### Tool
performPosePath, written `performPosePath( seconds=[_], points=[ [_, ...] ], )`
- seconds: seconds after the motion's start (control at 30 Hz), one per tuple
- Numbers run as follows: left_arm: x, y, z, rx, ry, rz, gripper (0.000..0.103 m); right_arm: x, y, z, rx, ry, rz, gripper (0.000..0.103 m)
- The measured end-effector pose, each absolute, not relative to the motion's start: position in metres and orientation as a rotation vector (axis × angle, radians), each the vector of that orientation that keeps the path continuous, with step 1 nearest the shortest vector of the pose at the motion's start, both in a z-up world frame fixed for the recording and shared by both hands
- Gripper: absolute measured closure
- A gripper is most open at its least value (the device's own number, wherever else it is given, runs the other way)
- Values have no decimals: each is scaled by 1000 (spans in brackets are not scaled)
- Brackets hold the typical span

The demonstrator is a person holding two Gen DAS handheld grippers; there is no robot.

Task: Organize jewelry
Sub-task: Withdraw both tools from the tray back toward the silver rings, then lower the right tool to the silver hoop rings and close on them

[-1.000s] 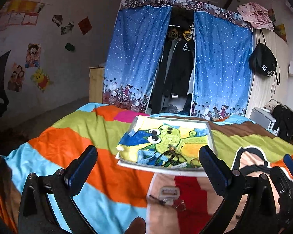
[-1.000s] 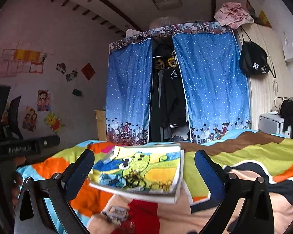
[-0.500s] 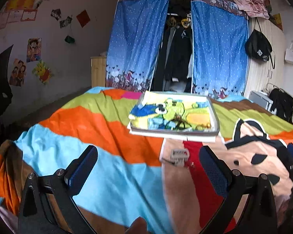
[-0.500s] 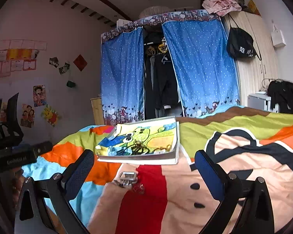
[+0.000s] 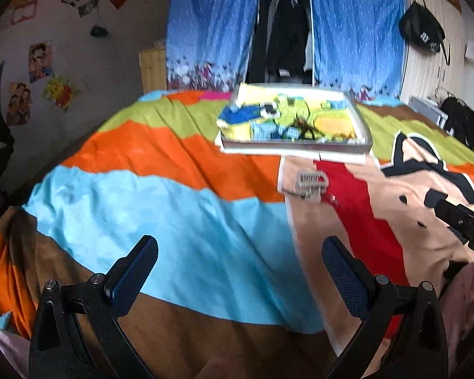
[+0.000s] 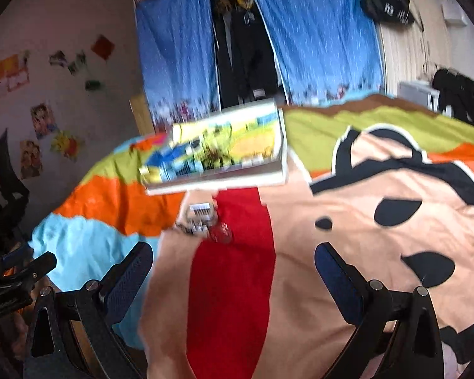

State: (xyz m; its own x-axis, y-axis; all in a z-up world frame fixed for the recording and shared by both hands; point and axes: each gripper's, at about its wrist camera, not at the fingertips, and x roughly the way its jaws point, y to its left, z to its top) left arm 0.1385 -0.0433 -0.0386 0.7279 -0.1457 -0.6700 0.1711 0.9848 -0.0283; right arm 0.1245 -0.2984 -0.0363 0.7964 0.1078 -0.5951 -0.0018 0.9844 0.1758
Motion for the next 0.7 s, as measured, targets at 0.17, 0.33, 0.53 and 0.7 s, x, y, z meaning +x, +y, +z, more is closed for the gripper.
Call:
performPosePath(
  seconds=[0.17, 0.33, 0.53, 0.7],
  points=[
    [164, -42, -53, 44, 818, -212, 1, 138, -299, -52, 192, 757, 75, 0],
    [197, -51, -61, 93, 833, -274, 1, 162, -312, -63, 257, 846, 107, 0],
    [244, -62, -73, 86, 829, -350, 2, 200, -327, -65, 256, 859, 103, 0],
    [278, -70, -83, 77, 823, -404, 3, 232, -343, -81, 280, 873, 122, 5]
  ],
)
